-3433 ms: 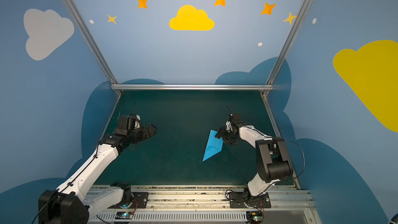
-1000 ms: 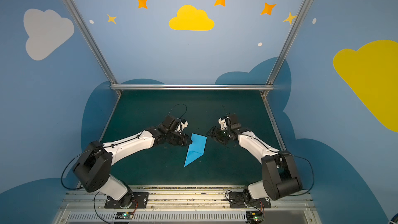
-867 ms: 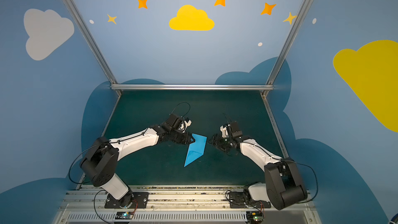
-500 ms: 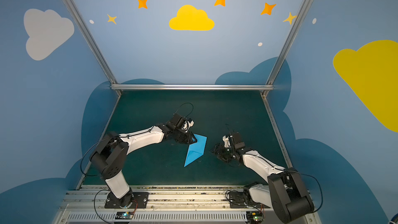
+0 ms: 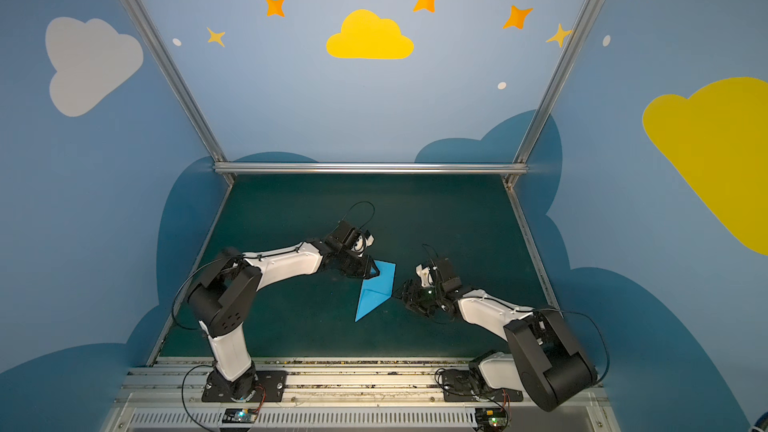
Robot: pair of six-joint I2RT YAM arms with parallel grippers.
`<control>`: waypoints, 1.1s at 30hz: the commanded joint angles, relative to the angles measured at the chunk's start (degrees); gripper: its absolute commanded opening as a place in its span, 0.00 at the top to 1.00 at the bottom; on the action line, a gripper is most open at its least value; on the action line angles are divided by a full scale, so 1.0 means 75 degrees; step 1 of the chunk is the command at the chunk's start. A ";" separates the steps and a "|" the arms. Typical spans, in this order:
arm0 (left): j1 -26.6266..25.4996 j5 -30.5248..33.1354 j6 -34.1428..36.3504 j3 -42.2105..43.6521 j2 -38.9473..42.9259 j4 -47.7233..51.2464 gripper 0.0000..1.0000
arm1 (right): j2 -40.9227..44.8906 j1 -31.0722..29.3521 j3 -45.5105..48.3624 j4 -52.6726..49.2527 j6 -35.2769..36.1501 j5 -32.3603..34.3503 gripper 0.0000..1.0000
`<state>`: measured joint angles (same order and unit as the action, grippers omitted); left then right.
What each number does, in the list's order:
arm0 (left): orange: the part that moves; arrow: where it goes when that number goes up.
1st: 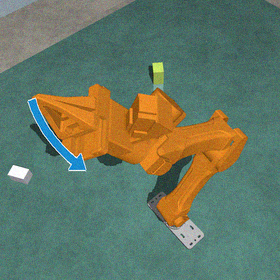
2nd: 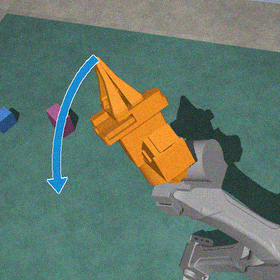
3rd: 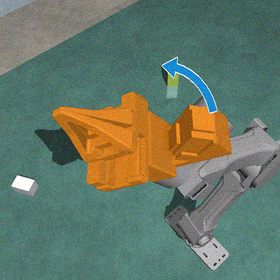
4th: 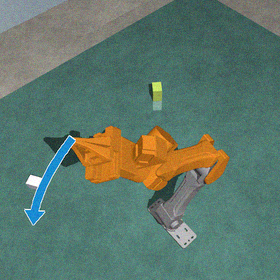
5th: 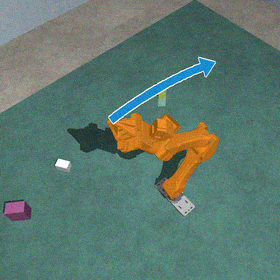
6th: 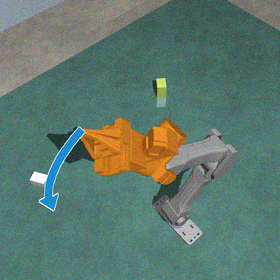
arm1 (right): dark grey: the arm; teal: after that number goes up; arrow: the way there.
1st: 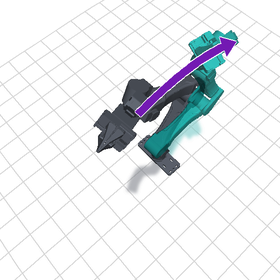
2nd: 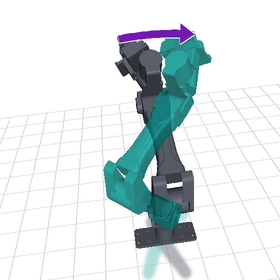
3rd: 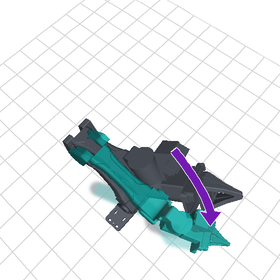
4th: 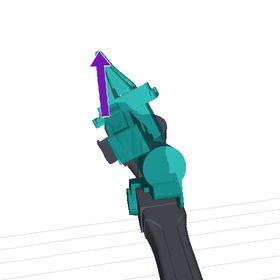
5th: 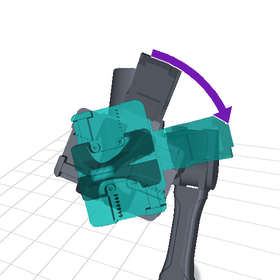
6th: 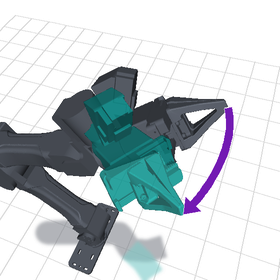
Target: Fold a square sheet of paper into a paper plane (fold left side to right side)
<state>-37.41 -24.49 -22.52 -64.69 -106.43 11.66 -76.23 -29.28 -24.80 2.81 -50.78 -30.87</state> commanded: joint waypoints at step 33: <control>0.0347 -0.0134 -0.0121 0.0609 -0.0385 -0.0839 0.63 | -0.1693 -0.0753 -0.0852 0.1418 -0.0529 -0.0228 0.62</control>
<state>-35.18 -25.06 -23.38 -60.86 -107.92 5.69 -88.16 -34.63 -30.00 12.19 -55.00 -32.14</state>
